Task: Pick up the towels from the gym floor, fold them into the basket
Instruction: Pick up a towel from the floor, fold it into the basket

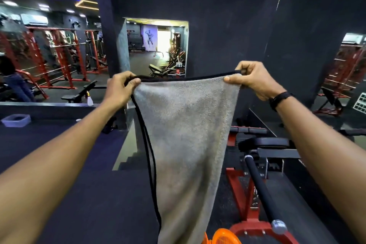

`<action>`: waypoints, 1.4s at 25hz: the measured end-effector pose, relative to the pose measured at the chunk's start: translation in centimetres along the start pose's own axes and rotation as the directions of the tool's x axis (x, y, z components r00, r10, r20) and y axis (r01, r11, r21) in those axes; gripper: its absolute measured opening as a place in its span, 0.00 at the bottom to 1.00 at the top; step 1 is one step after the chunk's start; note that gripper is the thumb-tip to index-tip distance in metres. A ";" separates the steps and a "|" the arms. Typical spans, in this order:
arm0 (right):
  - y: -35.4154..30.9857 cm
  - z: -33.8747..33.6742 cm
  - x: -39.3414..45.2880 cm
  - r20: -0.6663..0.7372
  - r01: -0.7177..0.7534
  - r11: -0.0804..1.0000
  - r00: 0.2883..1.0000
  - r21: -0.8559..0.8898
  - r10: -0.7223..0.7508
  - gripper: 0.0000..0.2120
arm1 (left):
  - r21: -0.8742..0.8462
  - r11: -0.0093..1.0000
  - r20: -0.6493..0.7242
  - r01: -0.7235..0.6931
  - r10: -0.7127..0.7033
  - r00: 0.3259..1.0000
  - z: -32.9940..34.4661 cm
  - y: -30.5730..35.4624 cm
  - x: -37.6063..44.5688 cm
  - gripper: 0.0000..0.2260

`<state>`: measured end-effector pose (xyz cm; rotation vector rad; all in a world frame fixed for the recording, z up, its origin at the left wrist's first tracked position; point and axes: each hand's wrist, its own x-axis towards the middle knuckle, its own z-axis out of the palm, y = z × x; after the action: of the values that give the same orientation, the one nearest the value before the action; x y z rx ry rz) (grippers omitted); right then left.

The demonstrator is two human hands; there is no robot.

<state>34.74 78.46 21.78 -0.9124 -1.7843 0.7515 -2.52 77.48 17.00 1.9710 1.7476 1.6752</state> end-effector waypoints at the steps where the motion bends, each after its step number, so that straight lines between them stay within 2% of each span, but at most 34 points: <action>1: 0.1 0.0 -0.2 -0.001 0.003 1.000 1.000 0.011 -0.003 0.20 | -0.043 0.999 -0.017 0.024 -0.025 1.000 0.1 -0.2 0.1 0.04; 3: 0.3 -0.2 -0.8 0.030 -0.017 1.000 0.999 -0.008 0.017 0.18 | -0.086 0.996 0.013 0.037 -0.036 0.999 0.1 -0.5 0.0 0.03; 5: 0.6 -0.6 -1.7 0.101 -0.060 0.995 0.993 -0.083 0.068 0.15 | 0.036 0.999 0.089 -0.039 0.036 0.995 0.1 -0.8 -0.6 0.05; 7: 0.7 -1.0 -2.2 0.120 -0.091 0.990 0.987 -0.108 0.104 0.14 | 0.136 0.985 0.103 -0.108 0.094 0.990 0.3 -0.7 -0.9 0.07; 9: 0.9 -1.5 -2.6 0.133 -0.119 0.988 0.982 -0.100 0.132 0.14 | 0.101 0.993 0.169 -0.066 0.048 0.984 0.4 -0.9 -0.6 0.08; 10: 1.0 -1.6 -2.8 0.164 -0.144 0.982 0.973 -0.124 0.164 0.15 | 0.075 0.997 0.287 -0.017 -0.005 0.958 0.5 -1.4 -0.5 0.10; 11: 0.9 -1.7 -3.3 0.219 -0.182 0.966 0.951 -0.182 0.220 0.15 | 0.077 0.997 0.453 0.030 -0.061 0.889 0.5 -1.4 -0.7 0.12; 12: 0.8 -1.8 -3.6 0.282 -0.218 0.941 0.915 -0.258 0.289 0.16 | 0.087 0.993 0.615 0.073 -0.112 0.780 0.4 -1.1 -0.9 0.13; 13: 0.4 -2.2 -3.8 0.317 -0.243 0.918 0.885 -0.312 0.342 0.16 | 0.074 0.990 0.714 0.121 -0.137 0.687 0.2 -0.4 -0.7 0.14; 14: -0.6 -2.5 -3.5 0.311 -0.240 0.920 0.889 -0.311 0.337 0.15 | -0.012 0.981 0.739 0.195 -0.123 0.663 0.0 1.1 -0.5 0.14; 15: -1.8 -2.8 -2.7 0.248 -0.204 0.950 0.933 -0.235 0.262 0.14 | -0.177 0.944 0.668 0.277 -0.091 0.739 -0.1 2.8 0.3 0.13; 16: -3.0 -3.3 -1.9 0.129 -0.148 0.986 0.979 -0.082 0.158 0.11 | -0.382 0.858 0.526 0.345 -0.105 0.844 -0.3 4.7 0.9 0.10; 17: -4.1 -3.6 -1.0 0.030 -0.095 0.989 0.995 0.110 0.093 0.08 | -0.556 0.738 0.422 0.382 -0.145 0.895 -0.1 6.0 1.7 0.07; 18: -4.7 -3.7 -0.3 0.023 -0.092 0.969 0.996 0.230 0.089 0.09 | -0.636 0.650 0.422 0.416 -0.158 0.893 0.6 6.8 2.2 0.15; 19: -4.6 -3.0 -0.4 0.094 -0.162 0.956 0.985 0.245 0.143 0.12 | -0.607 0.632 0.502 0.482 -0.165 0.849 1.5 7.2 1.5 0.29; 20: -3.2 -2.1 -0.9 0.166 -0.246 0.954 0.962 0.168 0.219 0.13 | -0.512 0.671 0.593 0.536 -0.174 0.786 2.9 6.4 0.0 0.41; 21: -1.3 -1.0 -1.7 0.197 -0.313 0.946 0.936 0.081 0.293 0.12 | -0.435 0.701 0.647 0.565 -0.194 0.738 4.2 5.0 -1.5 0.47; 22: 0.5 -0.3 -2.5 0.167 -0.353 0.934 0.926 0.056 0.340 0.12 | -0.366 0.721 0.666 0.588 -0.239 0.707 5.4 3.3 -2.7 0.50; 23: 2.0 -0.1 -3.2 0.116 -0.381 0.921 0.921 0.085 0.371 0.11 | -0.321 0.713 0.683 0.624 -0.282 0.674 6.1 1.6 -3.3 0.50; 25: 3.9 -0.6 -4.3 0.069 -0.419 0.895 0.908 0.154 0.413 0.10 | -0.321 0.679 0.673 0.660 -0.326 0.663 5.9 0.0 -3.4 0.43; 27: 4.7 -1.3 -5.2 0.111 -0.494 0.852 0.869 0.172 0.482 0.12 | -0.286 0.670 0.711 0.685 -0.331 0.621 4.7 0.4 -3.7 0.27; 28: 5.1 -1.3 -5.7 0.140 -0.526 0.839 0.849 0.136 0.510 0.14 | -0.252 0.678 0.711 0.690 -0.354 0.608 4.5 0.5 -3.9 0.18; 30: 5.1 -1.0 -6.2 0.210 -0.559 0.829 0.812 0.015 0.544 0.12 | -0.184 0.704 0.728 0.685 -0.371 0.577 4.8 1.4 -4.1 0.12; 31: 4.4 -1.2 -5.9 0.215 -0.550 0.835 0.815 -0.009 0.538 0.13 | -0.205 0.704 0.737 0.680 -0.346 0.580 4.7 2.1 -4.0 0.10; 32: 3.5 -1.5 -5.4 0.184 -0.511 0.859 0.847 0.025 0.498 0.18 | -0.291 0.664 0.715 0.689 -0.327 0.618 4.4 3.0 -3.6 0.06; 33: 2.6 -2.3 -4.5 0.141 -0.447 0.886 0.892 0.121 0.430 0.25 | -0.441 0.576 0.670 0.689 -0.299 0.679 4.2 3.5 -2.9 0.04; 34: 1.7 -3.1 -3.7 0.109 -0.384 0.895 0.923 0.226 0.369 0.30 | -0.580 0.492 0.628 0.649 -0.238 0.741 3.9 3.7 -2.0 0.09; 35: 1.1 -3.4 -3.1 0.116 -0.356 0.895 0.934 0.270 0.337 0.29 | -0.628 0.484 0.626 0.610 -0.152 0.765 3.9 3.6 -1.4 0.19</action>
<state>39.02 76.72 20.58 -1.0282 -1.5294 1.2488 2.93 77.42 16.59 1.2303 0.8528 1.2562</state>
